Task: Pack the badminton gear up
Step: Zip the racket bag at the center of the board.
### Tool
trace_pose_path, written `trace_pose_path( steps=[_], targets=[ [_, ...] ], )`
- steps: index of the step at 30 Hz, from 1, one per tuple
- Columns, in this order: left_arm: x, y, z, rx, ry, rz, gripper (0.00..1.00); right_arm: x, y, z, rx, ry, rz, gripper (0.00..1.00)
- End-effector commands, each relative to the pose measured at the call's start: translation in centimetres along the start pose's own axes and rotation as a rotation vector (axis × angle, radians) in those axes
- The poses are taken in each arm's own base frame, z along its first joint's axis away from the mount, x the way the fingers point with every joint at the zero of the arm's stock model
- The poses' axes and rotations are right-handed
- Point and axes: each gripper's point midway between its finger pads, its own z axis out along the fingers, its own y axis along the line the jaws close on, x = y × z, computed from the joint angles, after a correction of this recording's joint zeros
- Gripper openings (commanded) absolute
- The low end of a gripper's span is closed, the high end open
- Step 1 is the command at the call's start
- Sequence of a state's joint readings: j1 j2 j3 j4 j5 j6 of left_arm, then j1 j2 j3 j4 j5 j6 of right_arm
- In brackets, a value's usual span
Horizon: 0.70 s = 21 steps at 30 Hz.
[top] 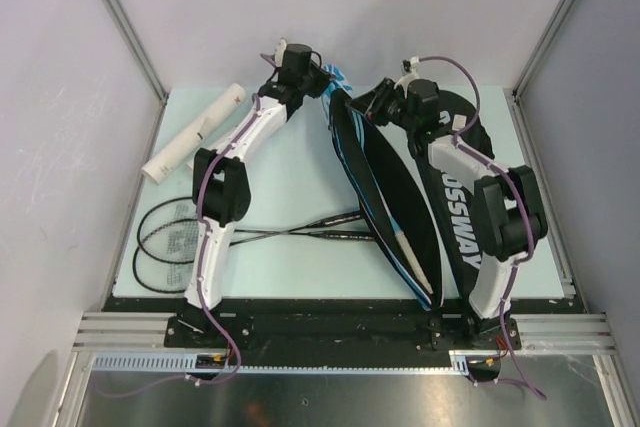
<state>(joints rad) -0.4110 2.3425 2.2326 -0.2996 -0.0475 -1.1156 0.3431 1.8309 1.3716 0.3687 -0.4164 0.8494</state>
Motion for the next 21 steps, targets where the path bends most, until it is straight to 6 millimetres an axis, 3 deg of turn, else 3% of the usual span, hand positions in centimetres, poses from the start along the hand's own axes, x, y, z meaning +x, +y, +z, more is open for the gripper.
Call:
trace_pose_path(
  steps=[1,11,21],
  targets=[
    [-1.4,-3.1,-2.7,0.053,-0.010,-0.031,0.06,-0.8,0.2,0.9,-0.056,-0.036,-0.001,0.28],
    [-1.3,-3.1,-2.9,0.053,-0.006,-0.031,0.04,-0.6,-1.1,3.0,-0.047,-0.052,0.016,0.34],
    [-1.3,-2.9,-3.0,0.047,-0.011,-0.017,0.03,-0.9,-1.7,4.2,-0.048,-0.052,0.023,0.32]
  ],
)
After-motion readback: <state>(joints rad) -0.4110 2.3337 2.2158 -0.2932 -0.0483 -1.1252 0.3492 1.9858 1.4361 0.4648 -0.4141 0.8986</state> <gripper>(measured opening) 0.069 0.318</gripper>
